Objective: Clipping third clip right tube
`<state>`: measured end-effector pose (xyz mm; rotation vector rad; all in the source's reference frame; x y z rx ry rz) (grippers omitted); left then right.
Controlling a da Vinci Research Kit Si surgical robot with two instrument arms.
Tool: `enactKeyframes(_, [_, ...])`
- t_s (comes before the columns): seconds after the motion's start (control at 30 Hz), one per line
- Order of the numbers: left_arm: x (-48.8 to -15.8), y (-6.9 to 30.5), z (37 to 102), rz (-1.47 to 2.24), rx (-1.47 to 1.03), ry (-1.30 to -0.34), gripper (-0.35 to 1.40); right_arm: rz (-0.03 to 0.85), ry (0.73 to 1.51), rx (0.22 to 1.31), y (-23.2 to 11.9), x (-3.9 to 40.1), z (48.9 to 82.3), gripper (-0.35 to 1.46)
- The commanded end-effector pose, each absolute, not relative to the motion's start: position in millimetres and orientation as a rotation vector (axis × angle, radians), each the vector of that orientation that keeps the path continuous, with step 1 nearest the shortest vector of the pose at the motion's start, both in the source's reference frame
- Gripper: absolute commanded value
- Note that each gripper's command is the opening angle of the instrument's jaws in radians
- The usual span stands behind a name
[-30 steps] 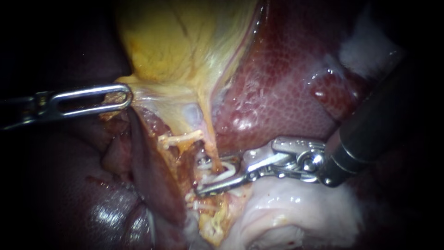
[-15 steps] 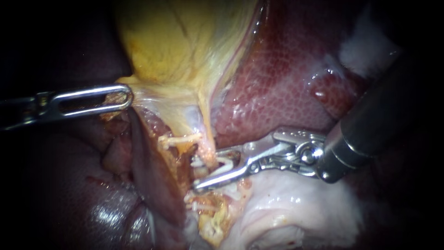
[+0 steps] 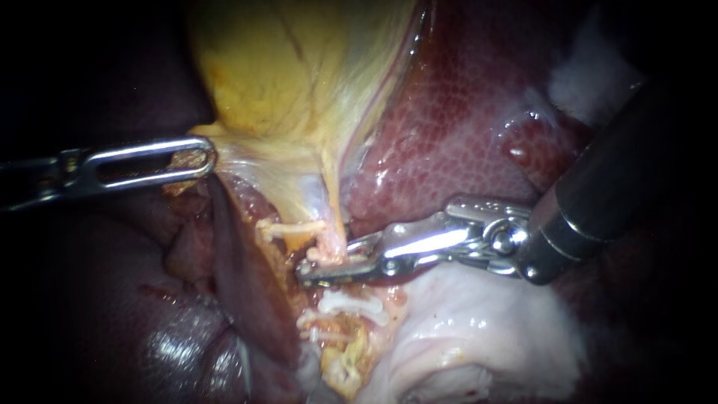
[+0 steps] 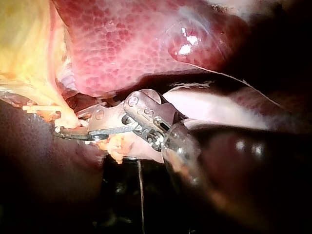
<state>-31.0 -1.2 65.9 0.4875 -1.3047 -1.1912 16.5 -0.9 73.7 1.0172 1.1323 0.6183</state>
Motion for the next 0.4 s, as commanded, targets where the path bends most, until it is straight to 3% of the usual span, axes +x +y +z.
enactKeyframes(0.03, [-31.0, -1.2, 65.9, -1.192, 0.487, -1.305, -0.35, 0.619, 1.132, 1.016, -1.0, 16.5, 73.8, -0.35])
enactKeyframes(0.33, [-31.0, -1.2, 65.9, -1.192, 0.487, -1.305, -0.35, 0.621, 1.132, 1.014, -1.0, 16.3, 73.8, -0.34])
enactKeyframes(0.4, [-31.0, -1.2, 65.9, -1.192, 0.487, -1.305, -0.35, 0.630, 1.134, 1.003, -1.0, 16.0, 73.8, 0.14])
